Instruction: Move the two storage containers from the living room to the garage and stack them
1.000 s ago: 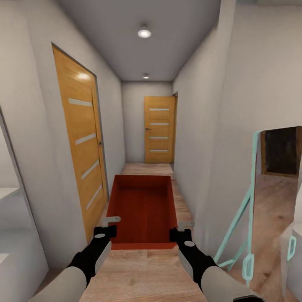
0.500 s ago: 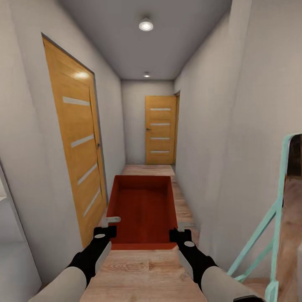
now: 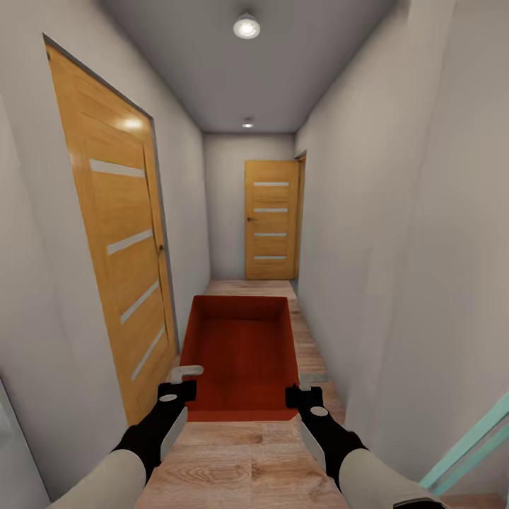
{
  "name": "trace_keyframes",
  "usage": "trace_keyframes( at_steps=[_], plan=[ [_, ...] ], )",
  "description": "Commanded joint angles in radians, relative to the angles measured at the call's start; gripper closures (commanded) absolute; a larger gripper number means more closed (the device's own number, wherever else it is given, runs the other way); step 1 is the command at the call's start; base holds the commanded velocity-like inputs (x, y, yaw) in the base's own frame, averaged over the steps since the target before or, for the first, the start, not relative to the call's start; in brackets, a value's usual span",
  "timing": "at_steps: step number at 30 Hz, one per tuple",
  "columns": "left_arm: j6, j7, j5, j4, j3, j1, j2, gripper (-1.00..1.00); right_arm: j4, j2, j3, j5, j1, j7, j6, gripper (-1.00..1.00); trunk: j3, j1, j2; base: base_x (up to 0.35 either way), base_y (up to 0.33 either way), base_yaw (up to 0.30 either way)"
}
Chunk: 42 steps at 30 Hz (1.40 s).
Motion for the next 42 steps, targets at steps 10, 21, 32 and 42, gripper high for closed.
trace_keyframes(
  at_steps=[10,21,32,42],
  plan=[
    [0.006,0.009,0.024,-0.001,0.058,-0.001,0.027,1.0,-0.002,0.0,-0.001,0.006,-0.001,-0.003,-0.003,1.0,-0.002,0.001,-0.001,0.322,0.144,0.0],
    [0.006,0.009,0.025,0.001,0.059,-0.001,0.026,1.0,-0.002,0.0,-0.001,0.005,-0.001,-0.003,-0.004,1.0,-0.002,0.001,-0.001,0.316,0.184,0.0],
    [0.005,0.009,0.026,0.002,0.059,-0.001,0.027,1.0,-0.002,0.0,-0.001,0.005,-0.001,-0.003,-0.004,1.0,-0.002,0.001,-0.001,0.323,0.049,0.0],
    [0.005,0.009,0.026,0.002,0.058,-0.001,0.027,1.0,-0.002,0.0,-0.001,0.007,-0.001,-0.003,-0.001,1.0,-0.002,0.001,-0.001,0.326,0.0,0.0]
  ],
)
